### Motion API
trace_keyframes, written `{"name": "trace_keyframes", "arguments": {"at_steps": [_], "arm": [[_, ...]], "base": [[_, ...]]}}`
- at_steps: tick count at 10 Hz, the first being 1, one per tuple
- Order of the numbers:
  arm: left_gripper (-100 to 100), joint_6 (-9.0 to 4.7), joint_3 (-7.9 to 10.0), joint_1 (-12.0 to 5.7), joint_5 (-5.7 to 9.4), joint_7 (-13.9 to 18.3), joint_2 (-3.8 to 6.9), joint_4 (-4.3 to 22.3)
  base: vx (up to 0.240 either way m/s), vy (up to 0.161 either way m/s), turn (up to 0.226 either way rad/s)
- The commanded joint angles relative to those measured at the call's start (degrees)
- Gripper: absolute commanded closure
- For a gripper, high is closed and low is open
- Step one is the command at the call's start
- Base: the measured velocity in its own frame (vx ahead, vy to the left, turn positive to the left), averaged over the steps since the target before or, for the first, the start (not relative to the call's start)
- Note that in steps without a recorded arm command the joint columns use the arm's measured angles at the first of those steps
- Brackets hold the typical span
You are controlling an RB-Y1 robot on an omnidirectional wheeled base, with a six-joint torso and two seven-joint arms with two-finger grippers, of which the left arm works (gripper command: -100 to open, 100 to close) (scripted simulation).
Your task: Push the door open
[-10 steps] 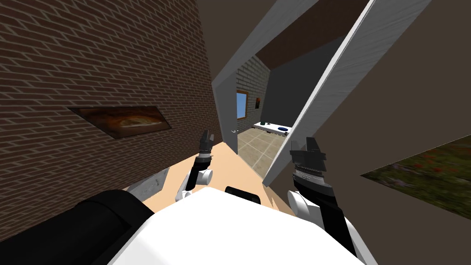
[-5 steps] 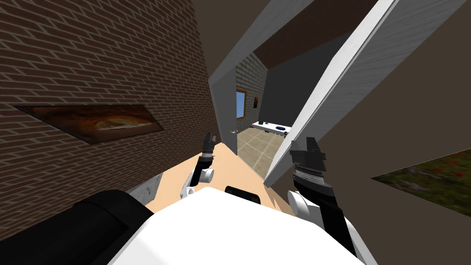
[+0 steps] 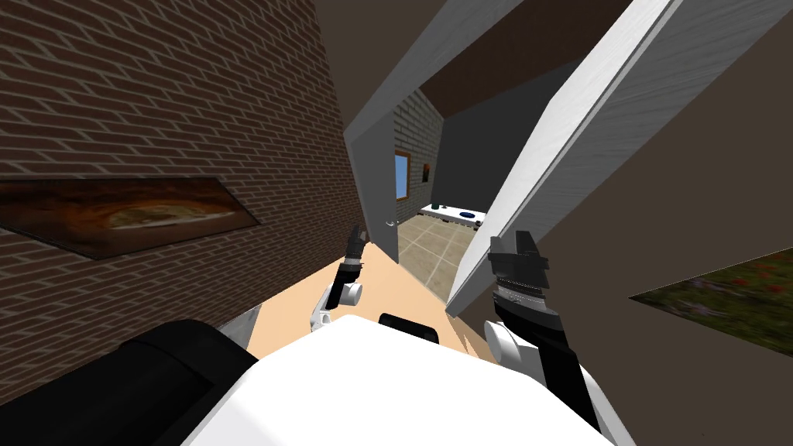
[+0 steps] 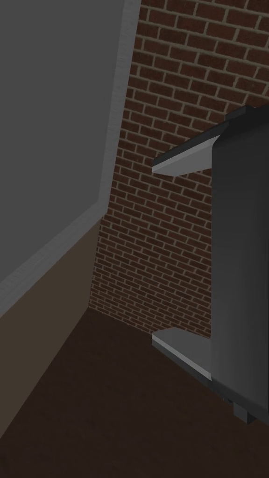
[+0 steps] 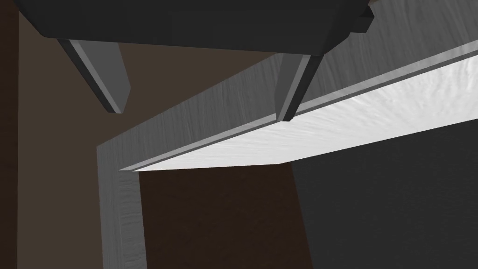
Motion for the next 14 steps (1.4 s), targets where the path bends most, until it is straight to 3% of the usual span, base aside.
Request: {"name": "trace_keyframes", "arguments": {"at_steps": [1, 13, 14], "arm": [[-100, -0.85, 0.16, -0.89, 0.24, 0.0, 0.35, 2.7], [-100, -5.48, 0.93, -8.20, 1.93, 0.0, 1.97, 22.9], [-100, -5.48, 0.93, -8.20, 1.93, 0.0, 1.97, 23.2]], "base": [[0.072, 0.106, -0.127], [0.072, 0.116, -0.141], [0.038, 0.090, -0.050]]}}
